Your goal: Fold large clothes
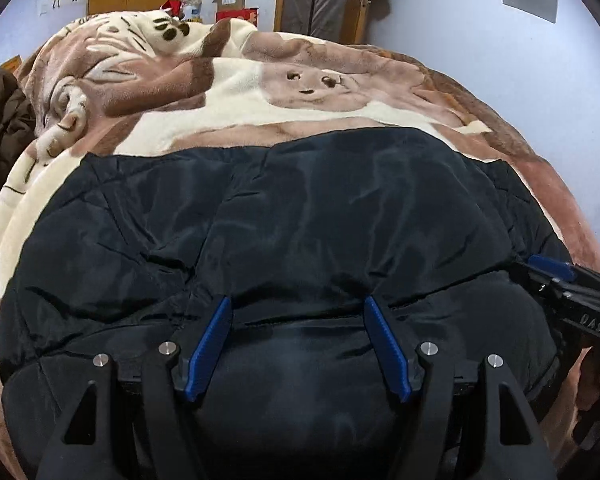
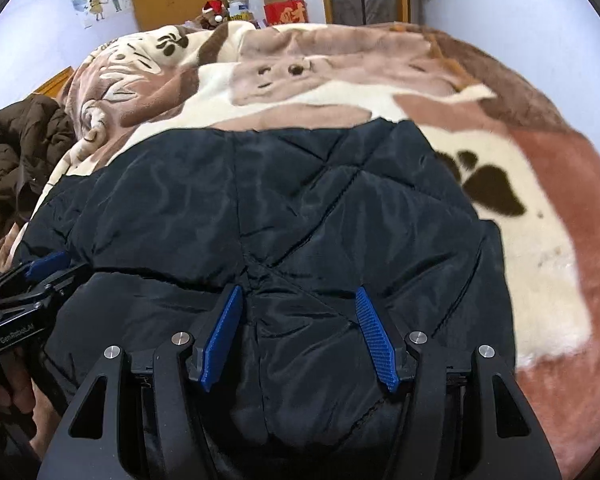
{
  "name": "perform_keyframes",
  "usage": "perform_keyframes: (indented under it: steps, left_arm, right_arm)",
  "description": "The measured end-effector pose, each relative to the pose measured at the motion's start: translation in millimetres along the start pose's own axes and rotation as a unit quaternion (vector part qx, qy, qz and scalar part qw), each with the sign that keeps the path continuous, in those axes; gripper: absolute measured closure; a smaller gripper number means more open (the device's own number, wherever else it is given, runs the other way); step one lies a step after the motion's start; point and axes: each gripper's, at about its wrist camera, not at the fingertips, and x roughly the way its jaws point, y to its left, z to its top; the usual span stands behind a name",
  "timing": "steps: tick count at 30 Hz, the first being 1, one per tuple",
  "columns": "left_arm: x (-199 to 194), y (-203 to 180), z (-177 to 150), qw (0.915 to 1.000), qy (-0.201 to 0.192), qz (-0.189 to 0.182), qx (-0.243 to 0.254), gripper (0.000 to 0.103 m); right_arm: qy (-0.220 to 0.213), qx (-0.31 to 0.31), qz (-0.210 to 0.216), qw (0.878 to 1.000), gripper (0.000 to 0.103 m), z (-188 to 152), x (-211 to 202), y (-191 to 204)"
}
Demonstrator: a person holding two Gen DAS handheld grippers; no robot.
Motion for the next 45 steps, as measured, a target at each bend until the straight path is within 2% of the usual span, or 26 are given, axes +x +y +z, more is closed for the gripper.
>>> perform_keyframes:
  steps: [4,11,14,17,19,21,23,25,27,31,34,37,40,43,45]
  left_arm:
    - [9,-1,-1,0.9999,0.005,0.005,0.009,0.032]
    - [15,0,-6,1.0000,0.001,0.004,0.007,0.032]
    - [5,4,-3,0.9999,0.000,-0.010,0.001,0.033]
    - [-18,18,9,0.9995,-0.003,-0.029,-0.008,0.037]
    - [-34,34,19,0.9994,-0.032,-0.011,-0.008,0.037]
    - [-37,59,31,0.9985,-0.046,0.027,-0.010,0.037]
    - [-27,86,37,0.9973,-0.036,0.058,-0.026,0.037]
    - [-14,111,37,0.9959,-0.023,0.074,-0.046,0.037]
    - [0,129,31,0.9957,-0.019,0.065,-0.063,0.036]
    - [23,136,16,0.9945,-0.030,0.036,-0.094,0.035]
    - [31,133,22,0.9943,-0.026,0.042,-0.094,0.035]
    - [16,132,34,0.9957,-0.022,0.041,-0.080,0.036]
    - [-3,140,47,0.9956,-0.046,0.039,-0.073,0.036]
    - [8,152,59,0.9947,-0.040,0.056,-0.077,0.036]
    - [29,161,59,0.9943,-0.012,0.051,-0.093,0.036]
  right_arm:
    - [-0.006,-0.011,-0.016,1.000,0.044,-7,6,7]
    - [-0.002,-0.020,-0.011,1.000,0.044,-10,15,2]
    - [0.002,-0.013,-0.004,1.000,0.044,-6,9,1]
    - [-0.001,-0.014,-0.002,1.000,0.044,5,-11,0]
    - [-0.025,-0.013,-0.006,1.000,0.044,15,-25,-2]
    - [-0.038,-0.002,-0.007,0.999,0.044,29,-30,-10]
    - [-0.032,0.006,-0.020,0.999,0.044,40,-22,-19]
    - [-0.010,0.010,-0.047,0.999,0.044,45,1,-33]
    - [0.002,0.012,-0.052,0.999,0.044,41,18,-42]
    - [-0.021,0.008,-0.056,0.998,0.044,27,32,-45]
    - [-0.019,0.001,-0.073,0.997,0.044,27,35,-41]
    - [-0.005,0.004,-0.073,0.997,0.044,37,24,-41]
    - [-0.037,0.003,-0.059,0.998,0.044,54,1,-39]
    - [-0.039,0.014,-0.052,0.998,0.044,74,8,-43]
    - [-0.012,0.014,-0.070,0.997,0.044,79,30,-49]
